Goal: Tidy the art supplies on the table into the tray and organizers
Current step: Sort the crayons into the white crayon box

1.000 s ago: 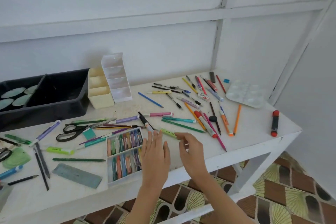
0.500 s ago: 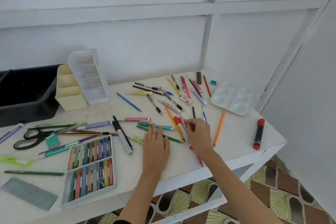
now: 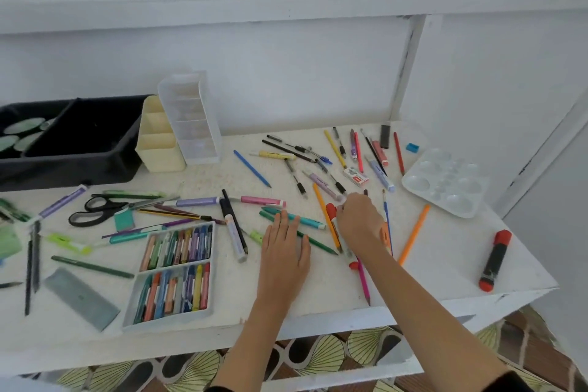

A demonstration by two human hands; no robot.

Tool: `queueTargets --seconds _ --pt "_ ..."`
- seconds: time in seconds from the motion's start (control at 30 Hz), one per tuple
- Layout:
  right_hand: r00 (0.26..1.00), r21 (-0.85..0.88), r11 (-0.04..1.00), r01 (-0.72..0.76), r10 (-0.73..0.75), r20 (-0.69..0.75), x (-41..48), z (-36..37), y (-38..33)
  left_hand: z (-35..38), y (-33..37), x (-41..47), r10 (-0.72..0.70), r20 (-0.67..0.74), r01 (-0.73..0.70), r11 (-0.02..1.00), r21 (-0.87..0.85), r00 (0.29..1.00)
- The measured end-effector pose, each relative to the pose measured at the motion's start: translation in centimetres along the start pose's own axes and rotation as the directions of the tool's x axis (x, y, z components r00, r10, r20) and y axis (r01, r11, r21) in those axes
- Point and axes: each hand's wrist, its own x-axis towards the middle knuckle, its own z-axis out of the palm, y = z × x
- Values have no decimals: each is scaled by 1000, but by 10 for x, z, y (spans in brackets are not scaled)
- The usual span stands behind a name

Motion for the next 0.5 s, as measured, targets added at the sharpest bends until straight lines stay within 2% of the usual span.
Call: queueTargets --seconds 0.1,0.2,0.33,0.43,0.5 --pt "996 202 976 -82 84 -1 1 1 0 -4 3 -1 -10 -16 9 999 -32 1000" --pt "993 403 909 -108 122 -8 0 1 0 -10 7 -3 -16 -69 10 996 -84 997" --pt "995 588 809 18 43 -90 -12 -10 -13 -25 3 -13 -138 -226 76 962 -263 964" --pt "995 736 670 93 -42 -87 -34 -18 -37 -49 -13 -25 -258 -309 140 924 -355 915" --pt "994 846 532 39 -103 18 -51 -14 -56 -70 -33 -34 -304 -332 177 915 -362 893"
